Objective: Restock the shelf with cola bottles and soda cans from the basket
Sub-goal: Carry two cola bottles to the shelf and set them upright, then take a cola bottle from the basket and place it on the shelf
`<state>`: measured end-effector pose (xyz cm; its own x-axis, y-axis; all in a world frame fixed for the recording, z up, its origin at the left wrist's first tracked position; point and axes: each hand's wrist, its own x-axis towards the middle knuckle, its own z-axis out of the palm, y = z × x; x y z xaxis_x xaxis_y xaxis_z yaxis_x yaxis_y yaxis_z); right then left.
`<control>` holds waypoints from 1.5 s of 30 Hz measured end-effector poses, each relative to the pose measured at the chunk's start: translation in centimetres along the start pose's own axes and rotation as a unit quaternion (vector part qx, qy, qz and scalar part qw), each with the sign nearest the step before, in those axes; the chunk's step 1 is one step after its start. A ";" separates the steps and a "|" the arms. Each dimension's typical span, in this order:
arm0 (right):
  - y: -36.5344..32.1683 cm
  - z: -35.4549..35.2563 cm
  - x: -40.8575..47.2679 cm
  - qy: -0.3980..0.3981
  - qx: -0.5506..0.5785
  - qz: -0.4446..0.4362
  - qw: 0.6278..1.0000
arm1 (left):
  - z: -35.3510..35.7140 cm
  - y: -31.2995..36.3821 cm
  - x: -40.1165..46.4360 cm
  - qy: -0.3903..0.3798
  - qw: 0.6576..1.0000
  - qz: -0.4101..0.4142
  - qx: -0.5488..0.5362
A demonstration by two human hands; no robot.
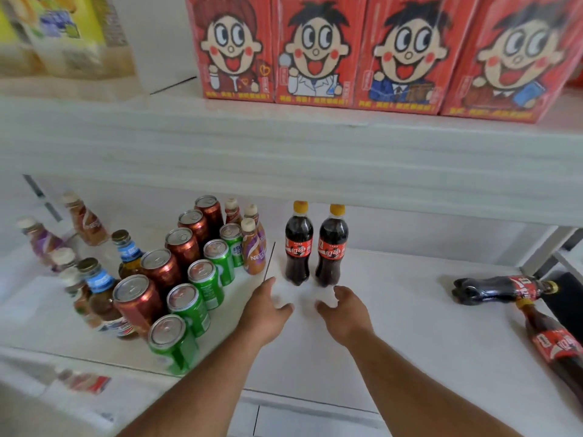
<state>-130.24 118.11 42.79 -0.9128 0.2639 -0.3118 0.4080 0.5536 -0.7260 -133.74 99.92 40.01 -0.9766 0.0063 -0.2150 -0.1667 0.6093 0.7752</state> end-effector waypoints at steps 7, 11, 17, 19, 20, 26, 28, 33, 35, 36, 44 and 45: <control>-1.6 1.0 -3.8 -0.050 -0.111 -0.088 0.989 | -3.8 -1.2 -4.2 -0.010 0.992 0.038 0.121; -3.1 2.2 -6.8 -0.055 -0.222 -0.151 0.962 | -6.4 -2.1 -8.0 -0.015 0.985 0.068 0.159; -3.9 7.3 -13.3 -0.073 -0.258 -0.190 0.944 | -8.9 -7.0 -15.7 0.000 0.990 0.048 0.136; -3.6 9.2 -15.7 -0.081 -0.251 -0.202 0.943 | -9.5 -8.8 -18.5 0.007 0.991 0.031 0.127; -3.4 10.0 -16.8 -0.087 -0.249 -0.210 0.942 | -9.8 -9.5 -20.0 0.014 0.992 0.023 0.125; -4.3 14.1 -22.2 -0.140 -0.267 -0.292 0.908 | -13.0 -12.7 -27.4 0.083 0.982 -0.036 0.164; -4.9 15.7 -23.4 -0.169 -0.278 -0.333 0.885 | -14.1 -13.9 -29.8 0.106 0.973 -0.083 0.186; -6.6 19.8 -28.0 -0.270 -0.333 -0.434 0.793 | -16.4 -16.7 -38.3 0.159 0.932 -0.222 0.237; -7.4 21.5 -30.6 -0.300 -0.342 -0.483 0.748 | -17.2 -17.8 -42.3 0.184 0.910 -0.286 0.238; -7.6 22.5 -32.0 -0.312 -0.343 -0.508 0.726 | -17.5 -18.4 -44.4 0.197 0.897 -0.317 0.238; -8.2 27.6 -44.8 -0.397 -0.343 -0.627 0.576 | -16.8 -21.3 -60.3 0.272 0.800 -0.498 0.195; -8.1 28.1 -46.4 -0.401 -0.344 -0.640 0.558 | -16.5 -21.6 -62.0 0.279 0.789 -0.515 0.187</control>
<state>-91.68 79.15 45.90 -0.0683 -0.9810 -0.1815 -0.9288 0.1289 -0.3474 -71.79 73.25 46.44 -0.2748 -0.9311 -0.2398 -0.9607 0.2554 0.1089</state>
